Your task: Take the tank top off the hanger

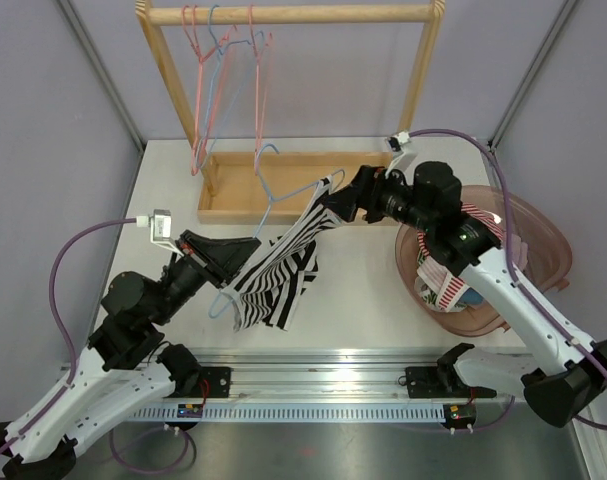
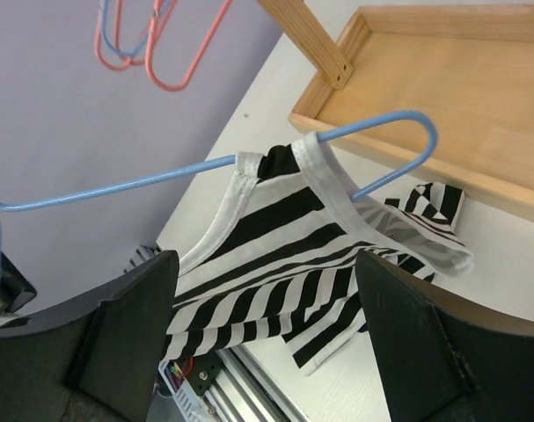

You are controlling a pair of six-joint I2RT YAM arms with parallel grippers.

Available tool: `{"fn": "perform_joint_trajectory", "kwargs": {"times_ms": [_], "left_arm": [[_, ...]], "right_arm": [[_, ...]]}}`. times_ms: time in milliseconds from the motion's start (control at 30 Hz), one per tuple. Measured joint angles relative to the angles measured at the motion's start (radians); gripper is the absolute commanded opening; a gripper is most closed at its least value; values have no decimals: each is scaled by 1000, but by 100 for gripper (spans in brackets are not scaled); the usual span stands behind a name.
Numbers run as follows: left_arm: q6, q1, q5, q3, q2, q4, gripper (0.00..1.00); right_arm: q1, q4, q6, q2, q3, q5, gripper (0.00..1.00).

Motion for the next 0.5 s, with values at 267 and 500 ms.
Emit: {"fn": "perform_joint_trajectory", "kwargs": {"times_ms": [267, 500], "left_arm": [[-38, 0, 1, -8, 0, -3, 0], [-48, 0, 10, -9, 0, -5, 0]], "right_arm": [[122, 2, -75, 116, 43, 148, 68], [131, 22, -117, 138, 52, 260, 41]]}}
